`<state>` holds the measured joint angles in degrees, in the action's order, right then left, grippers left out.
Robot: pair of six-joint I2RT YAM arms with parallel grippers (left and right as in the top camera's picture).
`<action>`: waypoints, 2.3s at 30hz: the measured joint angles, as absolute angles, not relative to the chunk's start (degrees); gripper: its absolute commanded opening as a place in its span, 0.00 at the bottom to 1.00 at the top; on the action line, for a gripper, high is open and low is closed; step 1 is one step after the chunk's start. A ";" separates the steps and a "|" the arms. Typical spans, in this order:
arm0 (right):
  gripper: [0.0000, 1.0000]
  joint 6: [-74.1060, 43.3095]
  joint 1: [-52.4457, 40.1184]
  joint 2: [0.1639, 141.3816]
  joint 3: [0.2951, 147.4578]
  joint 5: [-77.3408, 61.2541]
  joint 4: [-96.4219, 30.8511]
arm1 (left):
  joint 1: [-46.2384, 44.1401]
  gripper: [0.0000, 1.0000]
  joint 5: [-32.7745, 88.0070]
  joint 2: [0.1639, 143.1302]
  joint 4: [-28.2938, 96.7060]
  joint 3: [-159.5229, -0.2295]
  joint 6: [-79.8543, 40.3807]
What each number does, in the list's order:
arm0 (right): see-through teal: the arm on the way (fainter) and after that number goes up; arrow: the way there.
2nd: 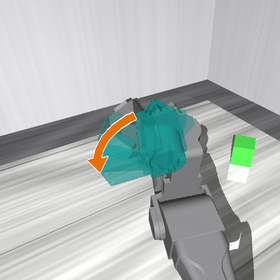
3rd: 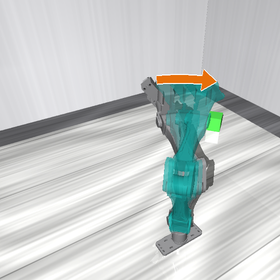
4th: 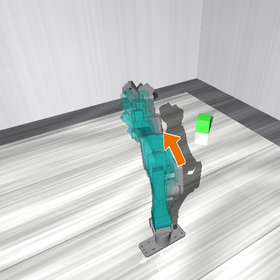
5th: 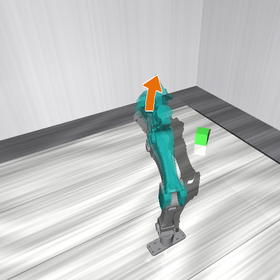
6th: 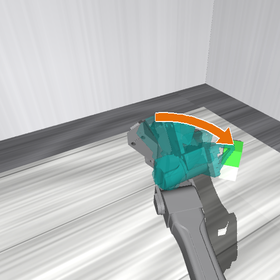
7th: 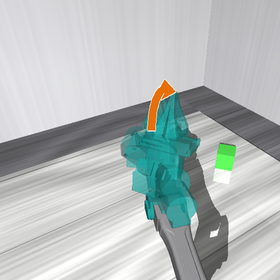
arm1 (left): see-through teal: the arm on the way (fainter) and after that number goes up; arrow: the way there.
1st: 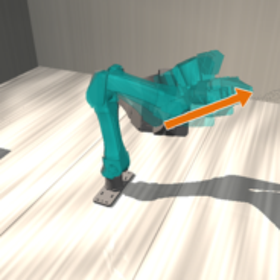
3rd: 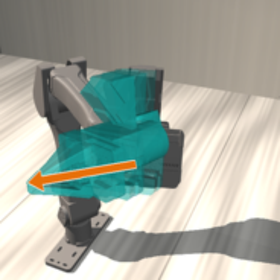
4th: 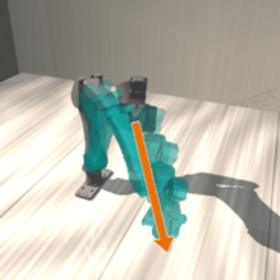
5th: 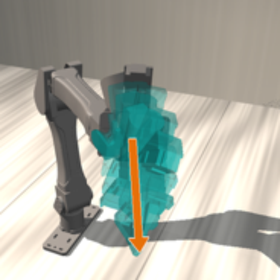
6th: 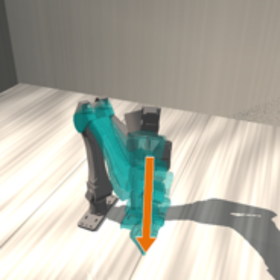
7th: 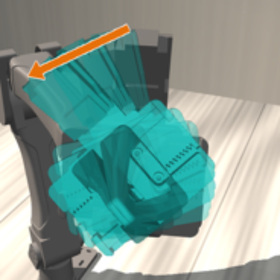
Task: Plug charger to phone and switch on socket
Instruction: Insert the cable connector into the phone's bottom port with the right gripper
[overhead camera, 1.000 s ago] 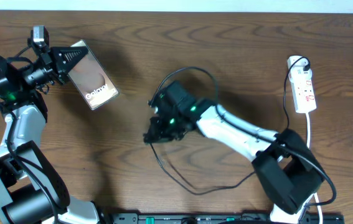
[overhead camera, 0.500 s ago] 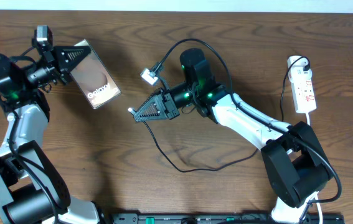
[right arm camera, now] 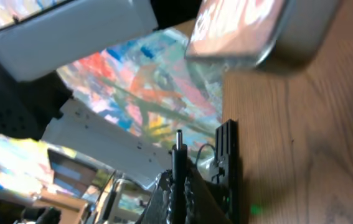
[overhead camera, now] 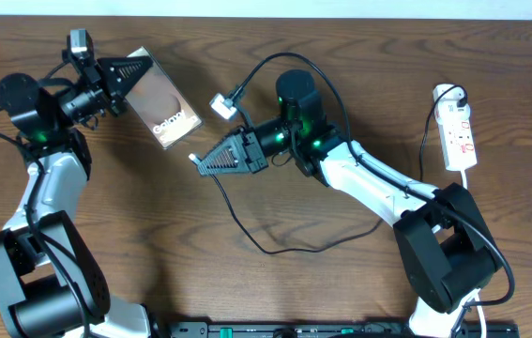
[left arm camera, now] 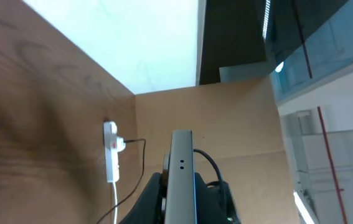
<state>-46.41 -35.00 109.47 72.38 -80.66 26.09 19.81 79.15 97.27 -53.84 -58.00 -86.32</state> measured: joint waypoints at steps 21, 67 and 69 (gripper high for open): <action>0.01 -63.99 -34.98 109.47 72.36 -71.90 37.78 | 19.59 0.08 77.82 97.27 -57.28 -58.00 -89.19; 0.01 -71.57 -35.00 109.47 72.36 -70.04 37.95 | 19.73 0.08 77.12 97.27 -55.92 -58.00 -91.70; 0.01 -71.59 -35.00 109.47 72.36 -69.91 37.67 | 19.73 0.07 77.06 97.27 -55.92 -58.00 -91.70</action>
<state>-71.59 -35.00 109.47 72.36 -69.91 37.67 19.73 77.06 97.27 -55.92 -58.00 -91.70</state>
